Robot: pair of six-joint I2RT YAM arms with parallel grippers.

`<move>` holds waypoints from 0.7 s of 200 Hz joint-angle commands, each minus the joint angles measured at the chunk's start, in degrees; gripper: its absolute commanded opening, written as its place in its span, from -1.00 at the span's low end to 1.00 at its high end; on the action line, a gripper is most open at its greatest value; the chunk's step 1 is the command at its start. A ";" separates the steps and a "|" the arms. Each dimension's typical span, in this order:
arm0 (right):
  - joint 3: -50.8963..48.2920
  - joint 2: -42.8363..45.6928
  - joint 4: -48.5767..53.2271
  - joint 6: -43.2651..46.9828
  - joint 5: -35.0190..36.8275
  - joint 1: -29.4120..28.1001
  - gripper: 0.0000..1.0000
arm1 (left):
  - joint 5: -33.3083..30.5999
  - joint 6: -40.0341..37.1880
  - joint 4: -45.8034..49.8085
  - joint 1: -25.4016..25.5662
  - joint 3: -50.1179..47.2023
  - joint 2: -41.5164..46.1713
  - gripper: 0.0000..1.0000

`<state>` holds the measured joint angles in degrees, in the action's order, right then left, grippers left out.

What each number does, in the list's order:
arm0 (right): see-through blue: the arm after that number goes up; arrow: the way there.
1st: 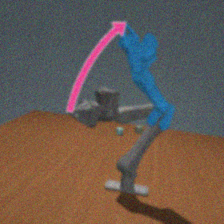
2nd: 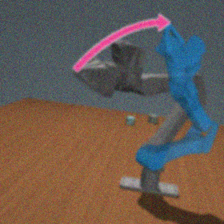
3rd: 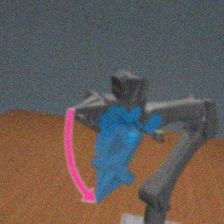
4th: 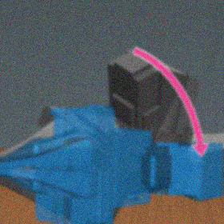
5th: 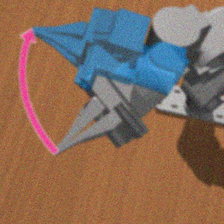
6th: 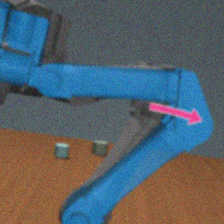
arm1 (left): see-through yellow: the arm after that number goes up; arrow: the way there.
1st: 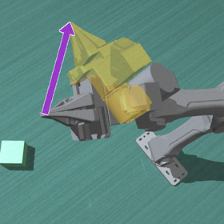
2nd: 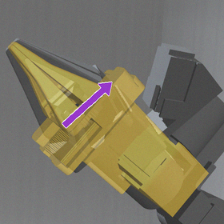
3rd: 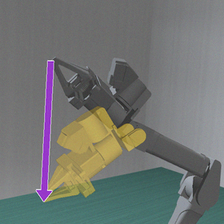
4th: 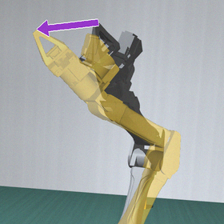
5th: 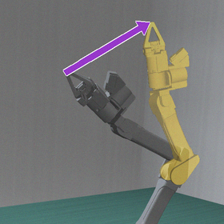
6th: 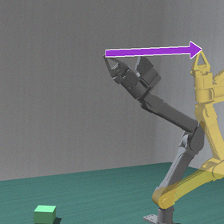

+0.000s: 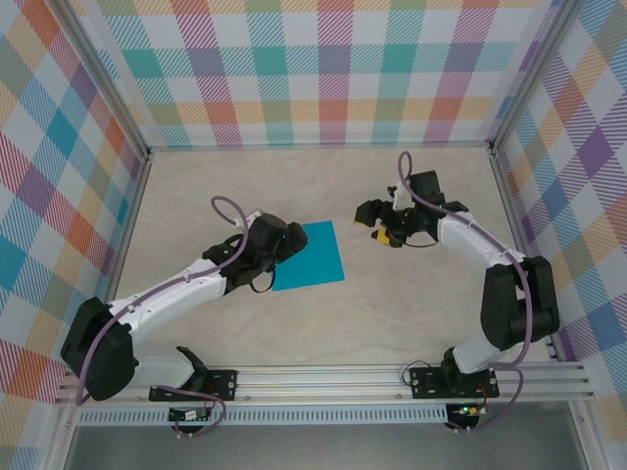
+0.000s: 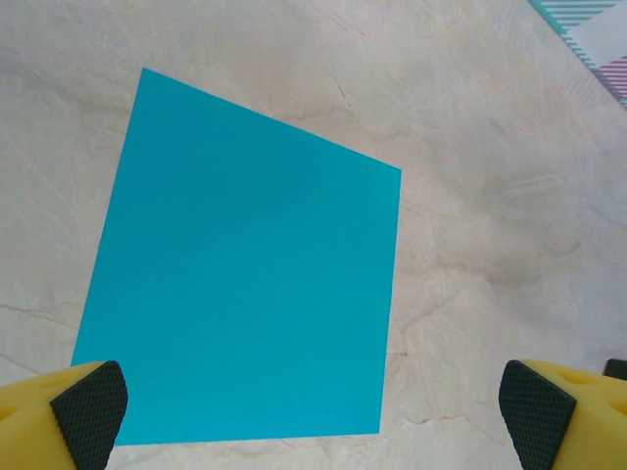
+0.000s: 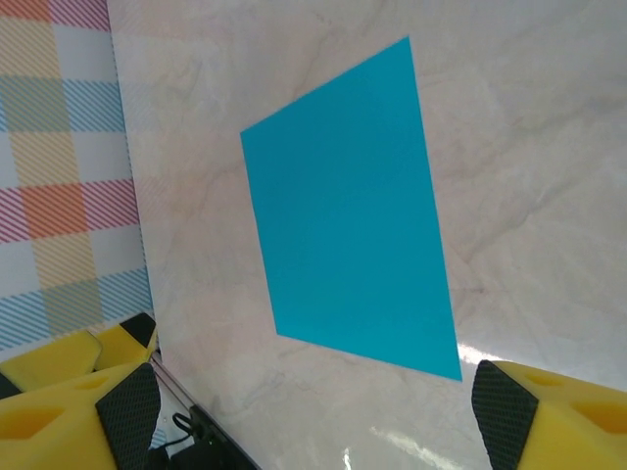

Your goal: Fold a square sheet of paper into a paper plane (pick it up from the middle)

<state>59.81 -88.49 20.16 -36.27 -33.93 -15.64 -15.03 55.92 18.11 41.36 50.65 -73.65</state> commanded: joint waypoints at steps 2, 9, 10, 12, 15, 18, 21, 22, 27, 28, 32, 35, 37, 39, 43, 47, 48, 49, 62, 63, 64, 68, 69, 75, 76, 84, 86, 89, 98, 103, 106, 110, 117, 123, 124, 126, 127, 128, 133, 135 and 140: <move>-5.13 3.12 -5.18 -5.74 3.14 -2.42 0.71 | 0.62 -1.28 2.61 -0.70 -3.29 3.15 1.00; -5.57 3.08 -5.54 -6.24 3.58 -2.91 0.70 | 0.56 -1.54 3.01 -0.91 -3.76 3.92 1.00; -5.57 3.03 -5.51 -6.25 3.55 -3.00 0.70 | 0.59 -1.66 3.09 -0.96 -3.78 4.02 1.00; -5.58 2.96 -5.51 -6.42 3.53 -3.10 0.68 | 0.56 -1.68 3.19 -1.12 -3.93 4.21 1.00; -5.54 2.85 -5.42 -6.45 3.45 -3.35 0.68 | 0.61 -1.77 3.31 -1.30 -4.20 4.47 1.00; -5.46 2.66 -5.39 -6.47 3.47 -3.59 0.67 | 0.53 -1.78 3.33 -1.40 -4.45 4.85 1.00; -5.30 2.56 -5.30 -6.34 3.48 -3.94 0.67 | 0.67 -1.71 3.29 -1.53 -4.85 5.09 1.00; -5.22 2.54 -5.26 -6.30 3.50 -3.99 0.66 | 0.68 -1.66 3.27 -1.58 -4.99 5.18 1.00; -4.80 2.29 -4.77 -6.08 3.62 -4.64 0.65 | 1.05 -1.45 2.79 -1.96 -5.79 5.74 1.00; -4.71 2.28 -4.69 -6.00 3.71 -4.74 0.65 | 1.18 -1.44 2.62 -2.02 -5.99 5.86 1.00; -4.27 2.19 -3.84 -5.73 4.06 -5.10 0.63 | 1.87 -1.43 1.74 -2.36 -6.64 6.15 1.00; -4.00 2.25 -3.26 -5.60 4.46 -5.43 0.62 | 2.39 -1.43 1.04 -2.56 -7.19 6.59 1.00; -3.89 2.35 -2.93 -5.59 4.81 -5.56 0.62 | 2.73 -1.43 0.63 -2.70 -7.53 6.76 1.00; -3.78 2.42 -2.76 -5.57 5.01 -5.74 0.61 | 3.01 -1.41 0.20 -2.83 -7.86 7.00 1.00; -3.74 2.78 -2.40 -5.56 5.61 -6.09 0.61 | 3.39 -1.36 -0.53 -3.03 -8.36 7.44 1.00; -3.74 3.10 -2.24 -5.56 6.20 -6.36 0.61 | 3.63 -1.42 -1.17 -3.27 -8.82 7.95 1.00; -3.78 3.29 -2.19 -5.56 6.20 -6.43 0.61 | 3.66 -1.47 -1.29 -3.29 -8.95 8.01 1.00; -3.80 3.29 -2.21 -5.56 6.41 -6.47 0.61 | 3.72 -1.49 -1.39 -3.34 -9.10 8.18 1.00; -4.09 4.27 -2.46 -5.64 7.21 -7.02 0.61 | 4.41 -2.29 -1.68 -4.22 -9.78 9.32 1.00; -4.09 4.28 -2.43 -5.65 7.21 -7.07 0.61 | 4.54 -2.39 -1.68 -4.29 -9.78 9.36 1.00; -4.09 4.28 -2.46 -5.61 7.21 -7.10 0.61 | 4.60 -2.48 -1.68 -4.41 -9.78 9.42 1.00; -4.04 4.29 -2.37 -5.64 7.25 -7.19 0.61 | 5.36 -3.16 -1.68 -4.72 -9.91 9.62 1.00; -3.98 4.24 -2.26 -5.60 7.23 -7.20 0.61 | 5.62 -3.35 -1.72 -4.80 -9.89 9.69 1.00; -3.60 3.82 -1.93 -5.46 7.14 -7.28 0.59 | 6.98 -4.46 -1.72 -5.37 -9.80 9.62 1.00; -3.49 3.70 -1.86 -5.42 7.13 -7.29 0.59 | 7.27 -4.66 -1.70 -5.48 -9.75 9.60 1.00; -2.56 2.46 -1.18 -5.07 7.00 -7.55 0.57 | 8.22 -5.32 -1.27 -6.12 -9.18 9.34 1.00; -2.28 2.16 -0.96 -4.91 6.96 -7.67 0.57 | 8.21 -5.43 -0.82 -6.27 -9.00 9.25 1.00; -1.80 1.54 -0.68 -4.88 6.95 -7.80 0.57 | 8.21 -5.68 -0.27 -6.41 -8.73 9.15 1.00; -0.48 -0.37 0.33 -4.31 7.04 -8.44 0.52 | 7.94 -6.61 0.72 -6.81 -8.33 9.19 1.00; 0.40 -1.46 0.96 -3.97 7.35 -8.93 0.50 | 7.91 -6.93 0.95 -7.23 -8.45 9.20 1.00; 0.76 -2.21 1.26 -3.78 7.70 -9.24 0.48 | 8.03 -7.04 0.88 -7.45 -8.64 9.32 1.00; 1.26 -2.99 1.54 -3.61 8.27 -9.67 0.48 | 8.27 -6.93 0.69 -7.83 -8.98 9.39 1.00; 1.74 -4.37 1.67 -3.46 8.73 -10.38 0.47 | 9.26 -6.76 -0.01 -8.62 -9.69 9.66 1.00; 2.10 -6.02 1.49 -3.52 8.39 -10.91 0.44 | 10.55 -6.79 -0.62 -9.42 -10.53 9.75 1.00; 2.10 -6.02 1.49 -3.52 8.39 -10.91 0.44 | 10.81 -6.79 -0.71 -9.57 -10.60 9.75 1.00; 2.29 -6.59 1.45 -3.57 8.11 -11.15 0.42 | 11.25 -6.79 -0.84 -9.80 -10.76 9.82 1.00; 2.35 -6.82 1.41 -3.60 8.01 -11.29 0.41 | 11.47 -6.75 -0.90 -9.94 -10.84 9.83 1.00; 2.38 -7.07 1.35 -3.66 7.83 -11.36 0.40 | 11.62 -6.72 -0.89 -10.05 -10.93 9.88 1.00; 2.82 -8.16 1.01 -3.72 7.23 -11.85 0.38 | 12.37 -6.70 -1.11 -10.60 -11.45 10.05 1.00; 3.06 -8.73 0.88 -3.72 6.93 -12.11 0.37 | 12.63 -6.72 -1.18 -10.78 -11.72 10.13 1.00; 3.84 -9.89 0.63 -3.70 6.43 -12.80 0.37 | 13.03 -6.78 -1.62 -11.10 -12.27 10.53 1.00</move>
<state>61.23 -93.43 19.55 -41.08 -26.35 -25.85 -6.11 50.74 17.61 32.67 40.84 -64.99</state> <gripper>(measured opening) 0.697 0.999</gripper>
